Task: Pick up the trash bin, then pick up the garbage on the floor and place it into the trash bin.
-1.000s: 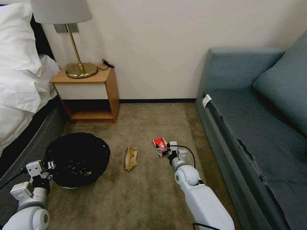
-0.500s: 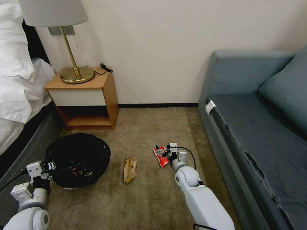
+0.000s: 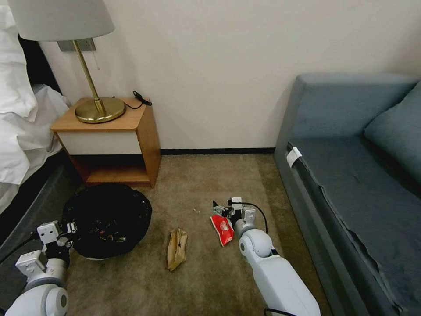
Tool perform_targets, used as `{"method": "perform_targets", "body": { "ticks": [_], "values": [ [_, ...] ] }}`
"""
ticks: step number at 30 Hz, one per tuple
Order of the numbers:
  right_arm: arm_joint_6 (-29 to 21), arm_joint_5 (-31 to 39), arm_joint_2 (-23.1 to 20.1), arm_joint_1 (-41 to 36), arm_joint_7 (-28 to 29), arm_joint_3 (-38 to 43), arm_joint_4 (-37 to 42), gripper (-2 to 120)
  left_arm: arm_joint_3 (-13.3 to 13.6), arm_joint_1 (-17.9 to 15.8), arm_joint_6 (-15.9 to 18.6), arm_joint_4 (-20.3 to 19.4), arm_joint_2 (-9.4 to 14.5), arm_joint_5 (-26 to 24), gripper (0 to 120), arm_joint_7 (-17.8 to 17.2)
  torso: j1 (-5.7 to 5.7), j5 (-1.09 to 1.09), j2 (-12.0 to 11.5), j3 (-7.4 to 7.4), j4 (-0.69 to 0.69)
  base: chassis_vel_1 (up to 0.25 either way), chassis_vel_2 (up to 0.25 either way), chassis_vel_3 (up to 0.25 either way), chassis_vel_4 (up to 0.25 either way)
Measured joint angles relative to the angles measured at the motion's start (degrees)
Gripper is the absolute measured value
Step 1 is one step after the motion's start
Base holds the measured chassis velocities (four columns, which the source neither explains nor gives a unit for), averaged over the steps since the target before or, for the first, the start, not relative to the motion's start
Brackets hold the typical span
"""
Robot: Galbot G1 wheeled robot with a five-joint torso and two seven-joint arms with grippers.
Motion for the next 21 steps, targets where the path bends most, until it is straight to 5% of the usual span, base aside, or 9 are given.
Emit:
{"method": "perform_targets", "body": {
  "ticks": [21],
  "values": [
    [-3.64,-5.74,-0.42,1.04,-1.76,-2.75,-9.7,100,0.23,0.73,-0.58,0.17,-0.55,-0.2,4,0.08,0.0,0.0,0.0,0.0,0.0,-0.036,0.029,0.037,-0.036]
  ]
}}
